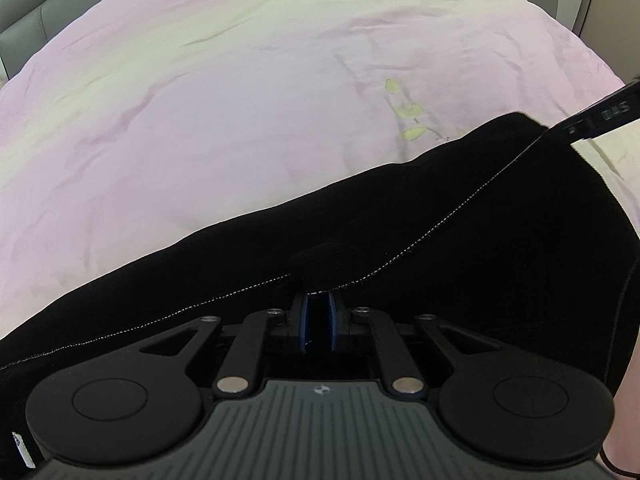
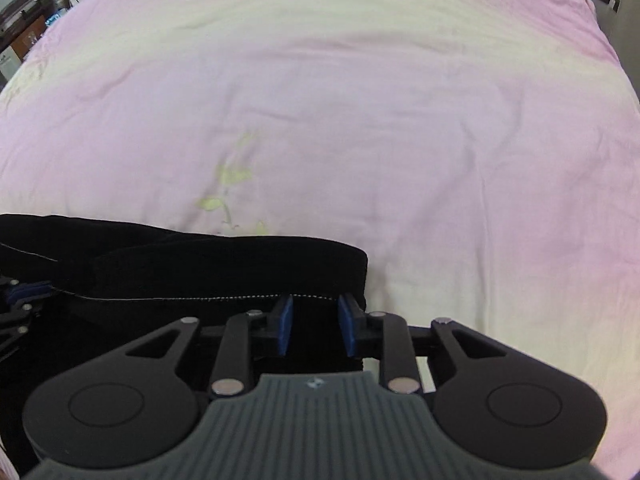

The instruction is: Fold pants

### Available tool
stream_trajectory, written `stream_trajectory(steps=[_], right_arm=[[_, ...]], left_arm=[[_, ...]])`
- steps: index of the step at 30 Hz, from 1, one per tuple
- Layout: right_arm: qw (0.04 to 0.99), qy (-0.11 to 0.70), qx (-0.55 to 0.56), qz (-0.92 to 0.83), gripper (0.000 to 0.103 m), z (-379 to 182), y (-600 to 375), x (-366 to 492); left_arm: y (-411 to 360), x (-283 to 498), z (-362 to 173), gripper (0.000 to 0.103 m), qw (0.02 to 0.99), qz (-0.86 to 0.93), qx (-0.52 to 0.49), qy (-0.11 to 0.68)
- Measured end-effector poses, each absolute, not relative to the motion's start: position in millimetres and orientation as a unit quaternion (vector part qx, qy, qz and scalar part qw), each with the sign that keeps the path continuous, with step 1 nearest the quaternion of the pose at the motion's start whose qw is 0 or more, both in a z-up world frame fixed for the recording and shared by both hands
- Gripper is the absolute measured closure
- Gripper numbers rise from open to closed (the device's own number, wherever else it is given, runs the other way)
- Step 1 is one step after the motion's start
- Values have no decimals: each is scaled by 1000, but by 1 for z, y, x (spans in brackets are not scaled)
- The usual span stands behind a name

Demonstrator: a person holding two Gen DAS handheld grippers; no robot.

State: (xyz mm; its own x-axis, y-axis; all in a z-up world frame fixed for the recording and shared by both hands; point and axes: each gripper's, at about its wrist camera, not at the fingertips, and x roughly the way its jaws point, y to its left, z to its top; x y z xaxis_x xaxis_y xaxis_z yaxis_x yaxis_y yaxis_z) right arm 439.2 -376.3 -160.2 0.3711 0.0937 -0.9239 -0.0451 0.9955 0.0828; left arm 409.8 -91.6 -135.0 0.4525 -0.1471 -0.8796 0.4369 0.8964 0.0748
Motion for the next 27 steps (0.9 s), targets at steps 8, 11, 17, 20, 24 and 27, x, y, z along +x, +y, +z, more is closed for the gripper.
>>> stream_trajectory(steps=[8, 11, 17, 20, 24, 27], right_arm=[[833, 549, 66, -6, 79, -197, -383, 487], [843, 537, 34, 8, 79, -179, -384, 477], [854, 518, 27, 34, 79, -111, -396, 414], [848, 526, 23, 53, 79, -96, -398, 370], [832, 549, 22, 74, 80, -109, -390, 320], [821, 566, 18, 71, 80, -140, -383, 301]], left_arm=[[-85, 416, -139, 91, 838, -185, 134, 495], [-83, 414, -136, 91, 837, -187, 134, 496], [-80, 413, -137, 91, 840, -185, 126, 494], [-82, 410, -136, 91, 841, -181, 131, 492], [-88, 405, -135, 91, 843, -180, 152, 484], [-83, 410, -135, 91, 840, -180, 130, 495]])
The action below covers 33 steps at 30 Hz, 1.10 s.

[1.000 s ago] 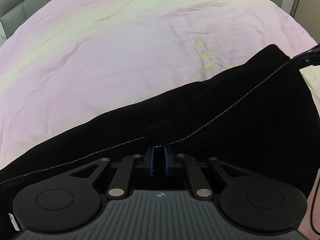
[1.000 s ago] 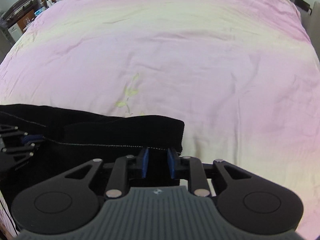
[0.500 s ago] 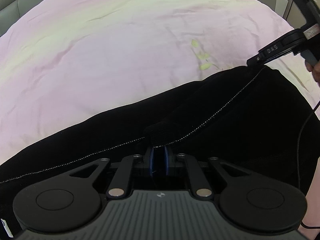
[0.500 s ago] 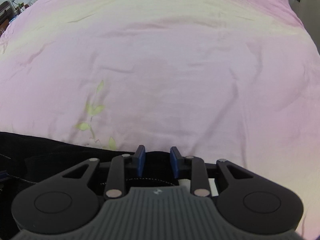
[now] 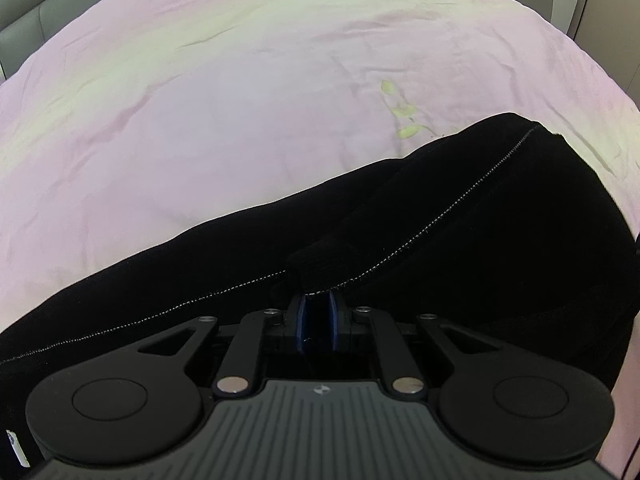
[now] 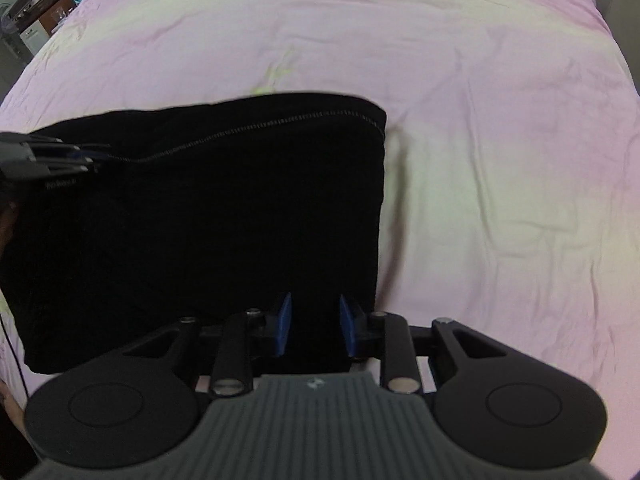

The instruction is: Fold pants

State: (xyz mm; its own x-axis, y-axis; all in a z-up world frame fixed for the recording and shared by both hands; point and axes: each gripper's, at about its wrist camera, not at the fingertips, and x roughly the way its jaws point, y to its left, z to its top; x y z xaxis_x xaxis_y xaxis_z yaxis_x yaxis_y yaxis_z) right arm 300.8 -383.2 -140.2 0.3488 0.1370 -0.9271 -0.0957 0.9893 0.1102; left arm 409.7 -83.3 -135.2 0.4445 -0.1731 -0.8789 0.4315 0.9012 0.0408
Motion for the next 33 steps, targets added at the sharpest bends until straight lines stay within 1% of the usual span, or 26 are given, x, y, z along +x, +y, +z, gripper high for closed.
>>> stream_trajectory(steps=[1, 2, 3, 6, 8, 11, 15, 18, 20, 22, 25, 30, 33], right_arm=[[820, 568, 26, 68, 80, -149, -384, 297], [818, 571, 39, 62, 80, -159, -386, 295], [817, 572, 44, 59, 80, -168, -386, 293], [823, 566, 7, 56, 80, -180, -374, 291], [820, 569, -7, 53, 80, -177, -369, 292], [817, 574, -16, 53, 79, -171, -366, 294], [826, 559, -47, 51, 78, -150, -356, 291], [838, 539, -68, 51, 79, -134, -347, 282], [842, 531, -81, 52, 79, -127, -340, 271], [843, 527, -93, 54, 79, -125, -331, 265], [835, 539, -97, 55, 79, -134, -325, 260], [819, 564, -92, 53, 79, -167, -322, 251], [818, 568, -78, 51, 79, -179, -323, 249]], left_arm=[[-80, 413, -135, 90, 838, -180, 117, 502], [-77, 415, -135, 85, 837, -176, 108, 507], [-75, 417, -135, 82, 836, -175, 101, 511], [-68, 417, -135, 81, 834, -172, 76, 518], [-67, 414, -134, 81, 837, -168, 72, 516], [-64, 408, -125, 73, 843, -153, 59, 513], [-54, 393, -101, 72, 844, -153, 20, 514], [-58, 371, -78, 72, 853, -173, 40, 490], [-67, 358, -73, 72, 847, -190, 57, 494], [-79, 346, -77, 72, 836, -200, 79, 505], [-88, 335, -98, 72, 827, -183, 126, 517], [-79, 338, -128, 69, 810, -172, 92, 554], [-82, 335, -137, 69, 809, -171, 102, 553]])
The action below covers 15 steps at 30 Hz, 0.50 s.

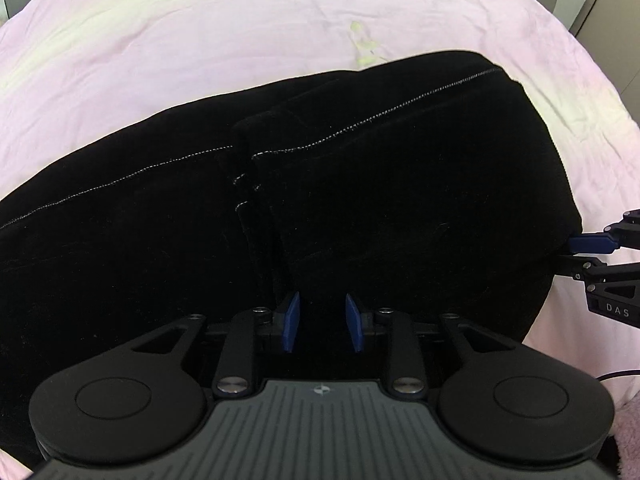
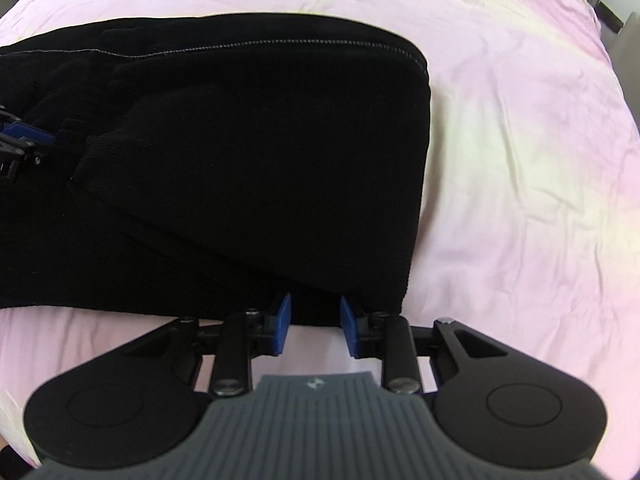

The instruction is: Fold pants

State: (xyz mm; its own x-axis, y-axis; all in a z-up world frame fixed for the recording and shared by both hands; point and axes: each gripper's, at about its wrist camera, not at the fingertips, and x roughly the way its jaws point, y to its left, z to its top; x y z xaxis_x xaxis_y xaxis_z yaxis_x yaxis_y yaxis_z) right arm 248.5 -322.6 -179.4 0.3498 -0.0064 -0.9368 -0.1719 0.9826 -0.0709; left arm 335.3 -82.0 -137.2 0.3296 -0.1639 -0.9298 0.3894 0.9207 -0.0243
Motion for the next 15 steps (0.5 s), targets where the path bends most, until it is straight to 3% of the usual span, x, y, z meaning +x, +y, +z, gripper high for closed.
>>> stream_trajectory(steps=[8, 10, 15], right_arm=[[825, 550, -122, 45, 78, -169, -308, 236], [827, 543, -133, 48, 66, -162, -295, 231], [834, 527, -149, 63, 58, -141, -272, 216]], left_arm=[[-65, 319, -122, 66, 823, -174, 89, 534], [-52, 306, -114, 66, 830, -166, 98, 523], [-21, 282, -85, 66, 844, -155, 99, 503]])
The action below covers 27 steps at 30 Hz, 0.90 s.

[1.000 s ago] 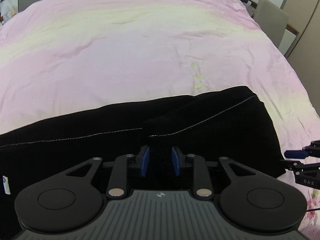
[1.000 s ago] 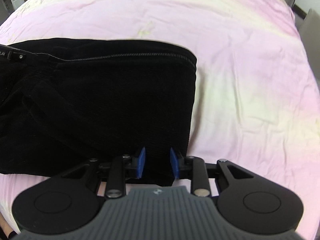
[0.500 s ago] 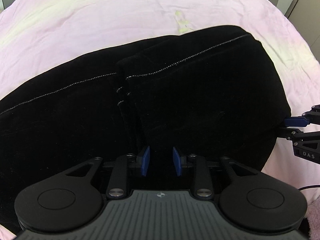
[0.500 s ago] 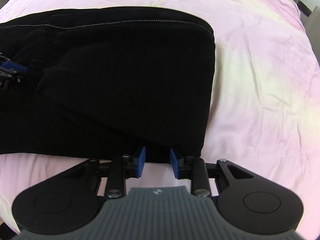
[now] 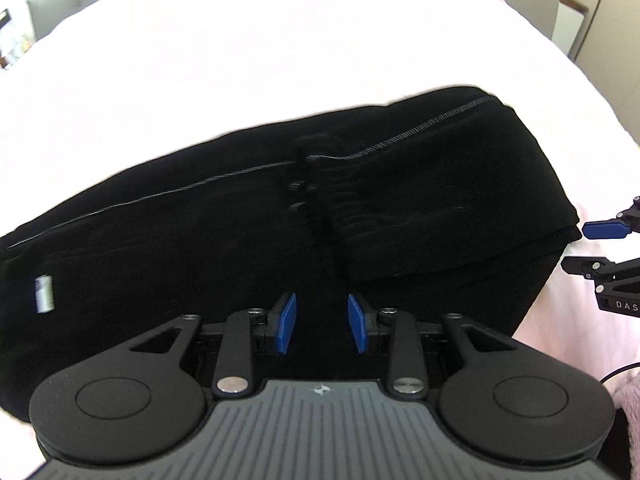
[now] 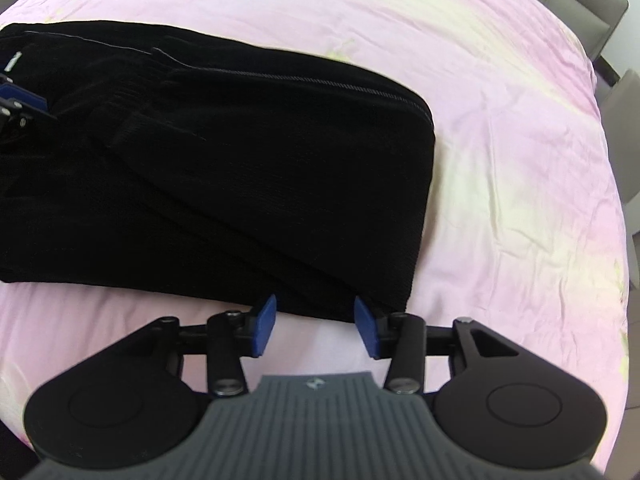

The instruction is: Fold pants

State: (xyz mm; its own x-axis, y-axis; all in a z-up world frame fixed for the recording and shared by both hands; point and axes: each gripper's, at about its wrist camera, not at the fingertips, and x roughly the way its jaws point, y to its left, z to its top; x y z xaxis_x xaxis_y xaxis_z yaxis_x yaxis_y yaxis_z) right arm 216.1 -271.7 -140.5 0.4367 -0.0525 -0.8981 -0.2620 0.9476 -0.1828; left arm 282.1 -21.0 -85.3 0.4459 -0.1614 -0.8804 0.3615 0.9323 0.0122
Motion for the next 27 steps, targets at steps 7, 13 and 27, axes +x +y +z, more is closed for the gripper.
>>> stream_trajectory(steps=[7, 13, 27], right_arm=[[850, 498, -135, 111, 38, -115, -223, 180], [848, 487, -132, 166, 39, -118, -163, 171], [830, 477, -189, 220, 39, -114, -55, 220]], left_arm=[[56, 265, -36, 51, 875, -104, 67, 468], [148, 263, -24, 40, 887, -16, 36, 460], [336, 267, -88, 27, 835, 81, -263, 476]])
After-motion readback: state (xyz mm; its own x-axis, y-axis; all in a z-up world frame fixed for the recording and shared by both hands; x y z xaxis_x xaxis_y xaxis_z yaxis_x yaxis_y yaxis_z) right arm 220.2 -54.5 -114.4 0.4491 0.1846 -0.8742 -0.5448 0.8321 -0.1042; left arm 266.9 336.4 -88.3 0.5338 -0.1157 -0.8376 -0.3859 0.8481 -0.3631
